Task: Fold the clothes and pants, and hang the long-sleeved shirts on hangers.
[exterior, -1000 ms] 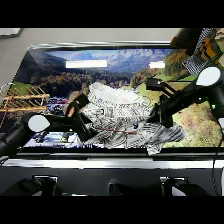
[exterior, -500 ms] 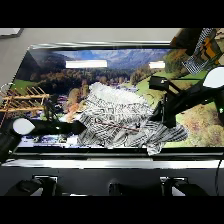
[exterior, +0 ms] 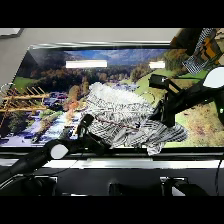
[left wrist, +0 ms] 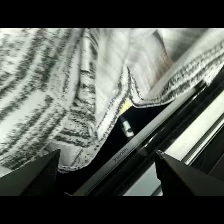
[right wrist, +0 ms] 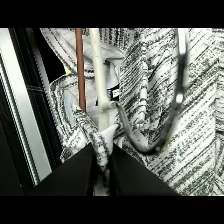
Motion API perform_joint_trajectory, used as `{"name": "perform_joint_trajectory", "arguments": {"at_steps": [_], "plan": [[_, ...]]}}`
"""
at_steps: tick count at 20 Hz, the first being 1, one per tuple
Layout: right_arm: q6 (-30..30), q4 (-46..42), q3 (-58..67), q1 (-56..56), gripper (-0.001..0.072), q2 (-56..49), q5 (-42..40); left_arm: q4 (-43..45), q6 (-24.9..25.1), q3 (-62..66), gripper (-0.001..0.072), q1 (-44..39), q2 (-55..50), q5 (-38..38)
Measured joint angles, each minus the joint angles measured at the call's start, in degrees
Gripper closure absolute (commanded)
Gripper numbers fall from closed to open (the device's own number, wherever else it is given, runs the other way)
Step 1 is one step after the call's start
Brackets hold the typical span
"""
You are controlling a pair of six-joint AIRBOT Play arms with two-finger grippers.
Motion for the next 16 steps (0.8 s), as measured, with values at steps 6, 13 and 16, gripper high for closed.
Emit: {"name": "perform_joint_trajectory", "arguments": {"at_steps": [6,13,16], "plan": [[1.29,0.24,0.0,0.0,0.0681,0.0,0.2,1.11,-0.04,-0.22,0.0041,-2.99,-4.9,8.28],[2.36,0.46,0.0,0.0,0.0681,0.0,0.37,1.36,0.92,-0.24,0.0148,-3.48,-7.21,10.47],[2.6,0.46,0.0,0.0,0.0681,0.0,0.37,1.42,3.72,-0.24,0.0183,-3.48,-7.48,10.4]]}}
